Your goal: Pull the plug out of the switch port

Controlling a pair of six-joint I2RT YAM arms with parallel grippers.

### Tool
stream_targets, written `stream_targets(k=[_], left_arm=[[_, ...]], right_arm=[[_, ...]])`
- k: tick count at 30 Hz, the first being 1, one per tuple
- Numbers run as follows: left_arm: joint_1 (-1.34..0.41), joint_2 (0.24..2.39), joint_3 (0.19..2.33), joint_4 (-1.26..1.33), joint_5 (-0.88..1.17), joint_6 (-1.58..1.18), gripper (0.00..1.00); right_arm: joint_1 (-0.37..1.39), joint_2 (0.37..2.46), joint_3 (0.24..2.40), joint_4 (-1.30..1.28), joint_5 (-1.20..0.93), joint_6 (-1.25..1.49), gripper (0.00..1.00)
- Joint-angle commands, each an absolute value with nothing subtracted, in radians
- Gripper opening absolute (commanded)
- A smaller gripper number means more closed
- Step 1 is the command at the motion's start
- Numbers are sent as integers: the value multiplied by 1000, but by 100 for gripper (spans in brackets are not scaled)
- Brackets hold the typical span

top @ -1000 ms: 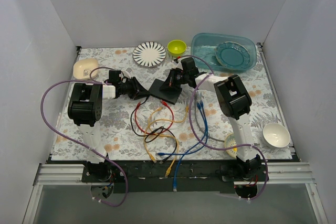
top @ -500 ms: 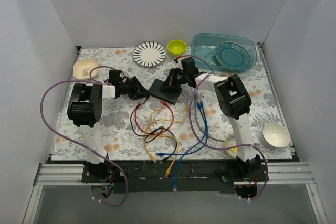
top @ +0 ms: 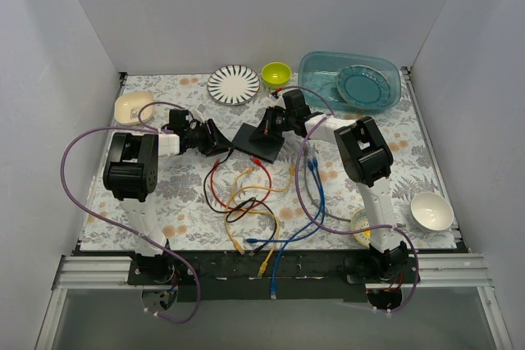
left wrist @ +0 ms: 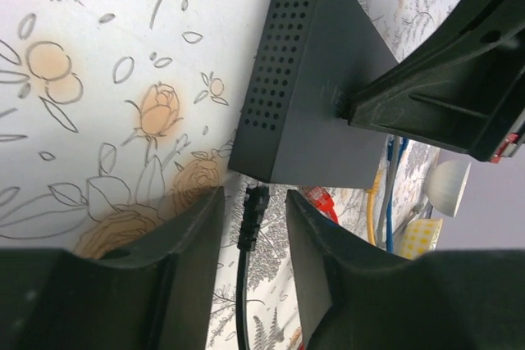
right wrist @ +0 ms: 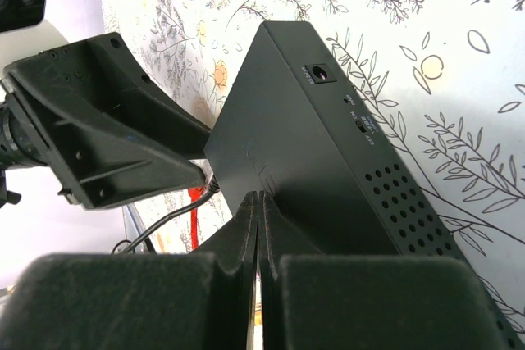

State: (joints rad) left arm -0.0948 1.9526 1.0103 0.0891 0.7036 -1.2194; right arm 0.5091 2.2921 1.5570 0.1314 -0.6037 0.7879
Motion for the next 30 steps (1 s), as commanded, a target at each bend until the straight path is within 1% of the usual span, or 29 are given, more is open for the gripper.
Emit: stream_targets(k=[1, 4, 11, 18, 19, 23, 24, 29, 30], left_arm=[[-92, 2006, 1040, 14, 626, -1152, 36], [-92, 2023, 1057, 6, 627, -1121, 32], [-92, 2069, 1080, 25, 716, -1108, 31], [-94, 2092, 1054, 81, 825, -1106, 32], [-94, 2095, 1054, 86, 831, -1104, 32], [-94, 2103, 1049, 94, 841, -1074, 41], [-94, 2105, 1049, 95, 839, -1068, 41], [-94, 2120, 1054, 92, 847, -1062, 34], [-94, 2121, 1054, 86, 844, -1058, 31]], right_arm=[[500, 2335, 1548, 41, -540, 739, 1], [497, 2333, 1543, 41, -541, 738, 1], [494, 2332, 1540, 41, -540, 736, 1], [492, 2329, 1532, 40, -541, 735, 1], [491, 2329, 1531, 40, -541, 733, 1], [491, 2329, 1525, 38, -543, 732, 1], [489, 2329, 1525, 40, -543, 730, 1], [485, 2321, 1514, 40, -540, 726, 1], [485, 2321, 1513, 40, -541, 726, 1]])
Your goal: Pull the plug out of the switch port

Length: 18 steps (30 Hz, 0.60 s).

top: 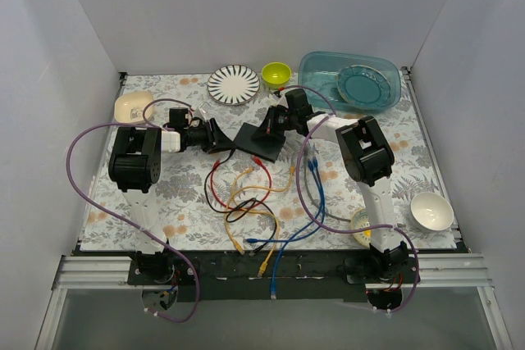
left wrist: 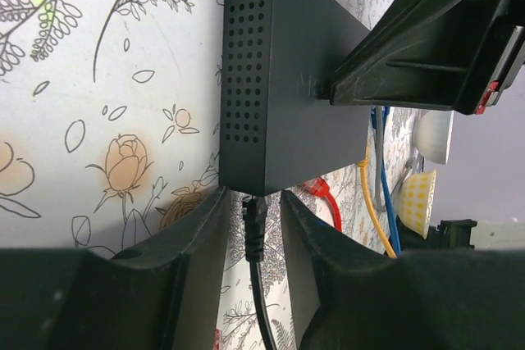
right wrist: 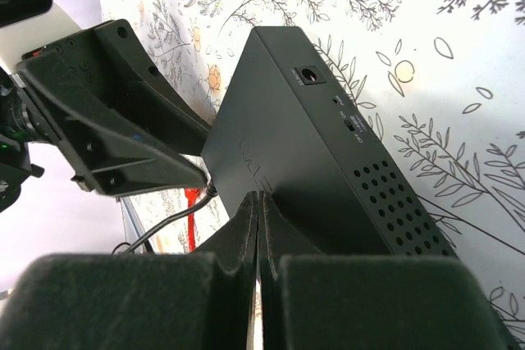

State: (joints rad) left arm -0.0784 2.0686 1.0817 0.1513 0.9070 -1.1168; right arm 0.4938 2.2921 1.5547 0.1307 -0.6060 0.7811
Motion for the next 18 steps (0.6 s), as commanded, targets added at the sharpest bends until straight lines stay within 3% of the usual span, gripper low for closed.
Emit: stream_targets(k=[1, 9, 18], left_arm=[[-94, 2121, 1055, 83, 842, -1054, 30], [-103, 2118, 1057, 58, 813, -1040, 27], [-198, 2148, 1124, -60, 687, -979, 12]], right_arm=[[482, 2319, 1511, 40, -540, 726, 1], [480, 2319, 1508, 40, -541, 724, 1], [480, 2312, 1497, 43, -541, 724, 1]])
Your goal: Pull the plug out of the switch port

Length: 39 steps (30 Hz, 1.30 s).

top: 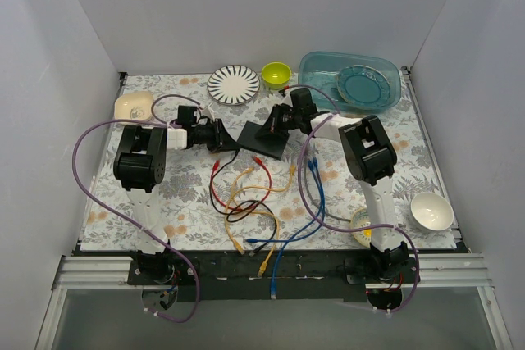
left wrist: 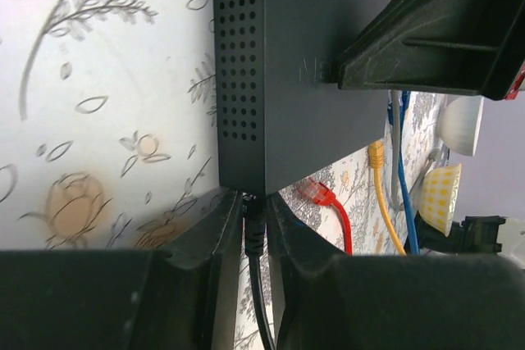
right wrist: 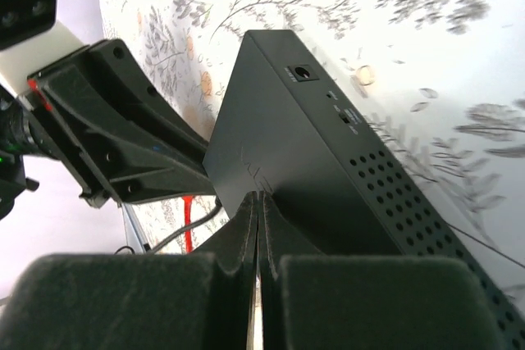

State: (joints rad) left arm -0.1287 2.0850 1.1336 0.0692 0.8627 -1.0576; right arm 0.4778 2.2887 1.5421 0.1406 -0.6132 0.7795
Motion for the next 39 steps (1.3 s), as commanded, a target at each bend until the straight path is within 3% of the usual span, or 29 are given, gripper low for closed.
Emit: stream_targets(k=[1, 6, 16, 25, 39], left_arm=[[-198, 2148, 1123, -58, 686, -982, 11], [-199, 2138, 1117, -55, 676, -985, 0], [-190, 2129, 1106, -43, 689, -1000, 0], [-190, 2102, 1079, -32, 703, -1011, 0], [-190, 1967, 945, -6, 700, -1100, 0]], right_arm=[[480, 2309, 1496, 41, -540, 723, 1], [483, 2255, 1483, 20, -517, 700, 1], [607, 2072, 1418, -29, -489, 634, 1], [627, 2190, 1466, -100, -447, 630, 1], [560, 2241, 1516, -9, -428, 747, 1]])
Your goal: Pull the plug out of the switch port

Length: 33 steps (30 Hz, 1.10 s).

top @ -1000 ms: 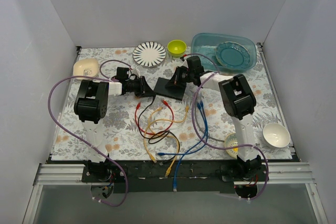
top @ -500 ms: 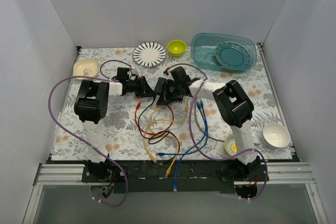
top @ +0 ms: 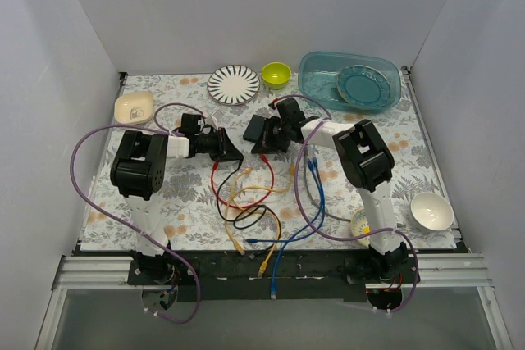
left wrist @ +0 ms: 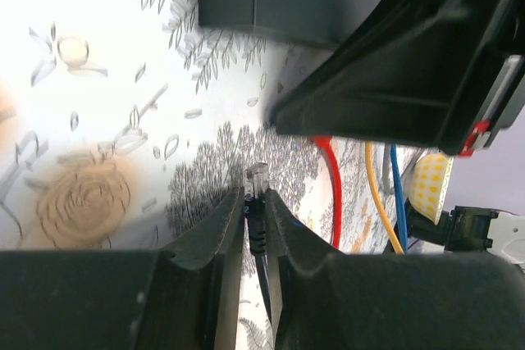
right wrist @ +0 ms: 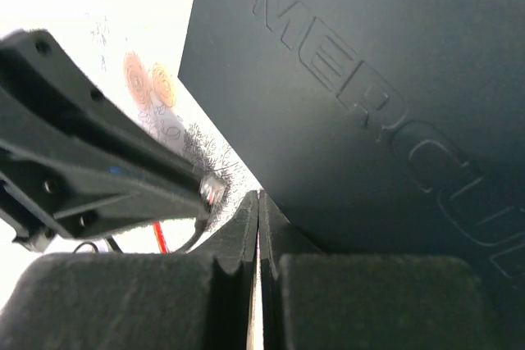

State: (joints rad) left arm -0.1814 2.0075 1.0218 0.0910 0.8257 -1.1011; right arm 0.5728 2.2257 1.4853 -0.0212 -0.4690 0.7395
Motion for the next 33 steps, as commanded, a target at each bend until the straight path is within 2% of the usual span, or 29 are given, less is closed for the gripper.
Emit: stream_targets(k=[1, 5, 8, 10, 11, 12, 13, 14, 17, 19, 22, 25, 27, 30, 33], left_arm=[[-190, 1953, 934, -12, 683, -1110, 0], [-190, 1858, 893, -87, 498, -1198, 0], [-190, 1772, 870, -222, 281, -1312, 0], [-189, 1683, 844, -255, 161, -1368, 28], [-189, 1649, 836, -271, 132, -1412, 44], [-190, 1622, 835, -276, 86, -1426, 64], [-189, 1577, 842, -282, 65, -1439, 76], [-186, 1563, 856, -308, 39, -1471, 97], [-172, 1554, 919, -345, 12, -1526, 98], [-144, 1569, 943, -344, 69, -1581, 98], [-129, 1577, 951, -344, 118, -1643, 98], [-152, 1485, 933, -319, 127, -1626, 98], [-240, 1477, 1024, -423, 14, -1579, 98], [-339, 1435, 1065, -454, -34, -1511, 98], [-385, 1422, 1051, -404, 163, -1485, 98]], right_arm=[[560, 2231, 1511, -11, -426, 741, 1], [569, 2125, 1434, -9, -413, 695, 1], [583, 2005, 1375, -35, -382, 647, 1], [588, 1916, 1341, -46, -350, 627, 3], [589, 1889, 1319, -52, -338, 621, 10], [589, 1846, 1316, -75, -312, 611, 13], [588, 1827, 1315, -90, -296, 597, 16], [588, 1810, 1319, -104, -281, 585, 21], [584, 1758, 1324, -175, -201, 557, 27], [578, 1721, 1307, -224, -126, 552, 27], [566, 1692, 1301, -396, 30, 551, 20], [558, 1608, 1220, -459, 149, 526, 11], [551, 1489, 1148, -431, 198, 532, 8], [531, 1369, 1026, -397, 203, 534, 15], [519, 1347, 1014, -514, 218, 526, 22]])
